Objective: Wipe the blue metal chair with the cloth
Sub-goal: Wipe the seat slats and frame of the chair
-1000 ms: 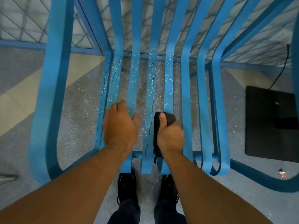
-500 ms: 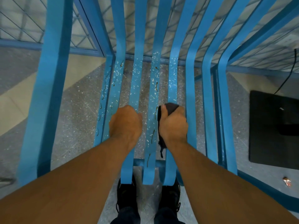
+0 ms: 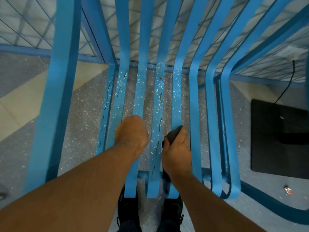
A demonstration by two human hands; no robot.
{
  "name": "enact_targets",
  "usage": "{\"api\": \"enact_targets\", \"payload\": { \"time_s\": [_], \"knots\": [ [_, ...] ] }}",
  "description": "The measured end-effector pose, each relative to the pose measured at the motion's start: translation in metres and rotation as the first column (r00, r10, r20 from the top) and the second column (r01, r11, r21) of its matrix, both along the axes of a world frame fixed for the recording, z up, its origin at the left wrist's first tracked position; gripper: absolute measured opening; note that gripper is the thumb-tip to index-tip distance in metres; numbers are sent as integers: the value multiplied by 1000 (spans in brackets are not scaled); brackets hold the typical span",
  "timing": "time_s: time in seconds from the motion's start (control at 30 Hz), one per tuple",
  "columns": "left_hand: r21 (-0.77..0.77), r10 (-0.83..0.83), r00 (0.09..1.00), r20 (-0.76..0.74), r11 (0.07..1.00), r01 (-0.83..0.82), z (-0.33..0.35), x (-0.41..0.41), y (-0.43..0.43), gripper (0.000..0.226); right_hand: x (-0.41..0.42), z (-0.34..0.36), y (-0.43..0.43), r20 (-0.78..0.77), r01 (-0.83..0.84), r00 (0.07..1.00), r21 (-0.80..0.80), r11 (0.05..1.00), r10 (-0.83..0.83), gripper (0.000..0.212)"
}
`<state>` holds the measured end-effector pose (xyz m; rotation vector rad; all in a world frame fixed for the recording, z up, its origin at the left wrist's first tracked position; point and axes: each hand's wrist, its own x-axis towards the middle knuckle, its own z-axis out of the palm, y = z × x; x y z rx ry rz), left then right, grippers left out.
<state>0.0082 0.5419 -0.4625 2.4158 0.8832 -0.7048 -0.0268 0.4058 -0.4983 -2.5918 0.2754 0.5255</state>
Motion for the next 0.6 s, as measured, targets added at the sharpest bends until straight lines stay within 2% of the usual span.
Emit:
{"api": "enact_targets", "payload": {
  "time_s": [0.13, 0.3, 0.43, 0.6],
  "knots": [
    [-18, -18, 1000, 25, 1000, 18, -2, -2, 4, 25, 32, -2, 10, -61, 126, 990, -21, 992, -127, 56],
    [-68, 7, 1000, 30, 998, -5, -2, -3, 5, 27, 68, -8, 19, -83, 242, 966, -47, 969, -245, 63],
    [-81, -2, 1000, 20, 997, 4, -4, -2, 6, 32, 96, -11, 25, -24, 222, 975, 5, 975, -221, 60],
    [-50, -28, 1000, -10, 998, 28, -5, 1, 6, 31, 88, -10, 23, 60, 72, 996, -17, 997, -71, 61]
  ]
}}
